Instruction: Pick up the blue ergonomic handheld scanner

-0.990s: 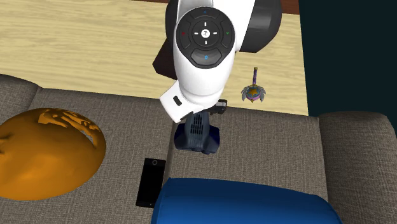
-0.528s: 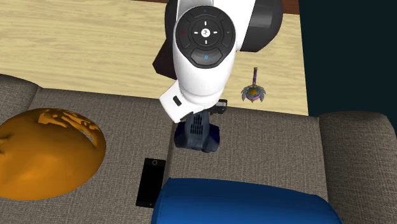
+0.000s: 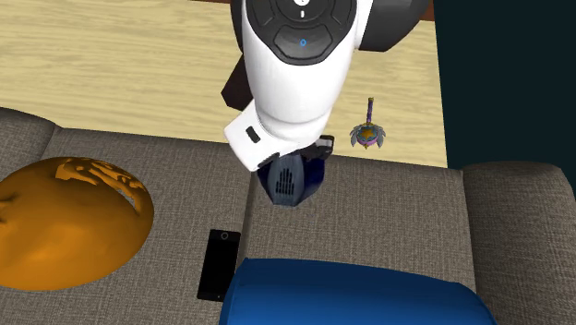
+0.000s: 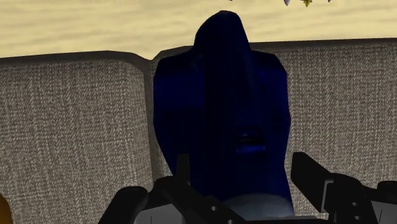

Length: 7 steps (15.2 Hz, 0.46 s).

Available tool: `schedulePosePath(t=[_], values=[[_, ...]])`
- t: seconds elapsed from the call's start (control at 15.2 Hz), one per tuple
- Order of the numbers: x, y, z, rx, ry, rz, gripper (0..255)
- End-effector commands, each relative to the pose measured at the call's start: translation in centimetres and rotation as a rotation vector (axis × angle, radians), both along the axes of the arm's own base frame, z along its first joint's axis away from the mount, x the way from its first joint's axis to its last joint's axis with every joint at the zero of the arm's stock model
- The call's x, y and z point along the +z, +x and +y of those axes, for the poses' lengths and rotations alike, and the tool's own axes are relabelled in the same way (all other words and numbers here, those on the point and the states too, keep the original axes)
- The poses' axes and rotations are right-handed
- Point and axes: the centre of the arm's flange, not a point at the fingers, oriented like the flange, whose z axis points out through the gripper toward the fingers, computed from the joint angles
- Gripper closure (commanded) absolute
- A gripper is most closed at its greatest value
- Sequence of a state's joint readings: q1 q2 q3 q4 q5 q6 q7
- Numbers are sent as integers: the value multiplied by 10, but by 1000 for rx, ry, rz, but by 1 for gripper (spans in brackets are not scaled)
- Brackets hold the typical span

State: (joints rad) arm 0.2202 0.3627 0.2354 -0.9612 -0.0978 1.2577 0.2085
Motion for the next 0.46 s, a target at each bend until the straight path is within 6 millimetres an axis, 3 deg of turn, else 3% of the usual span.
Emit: schedulePosePath(t=[0.0, 0.26, 0.4], values=[[13, -1, -1, 0, 2, -5, 255], [34, -1, -1, 0, 2, -5, 255], [35, -1, -1, 0, 2, -5, 255]])
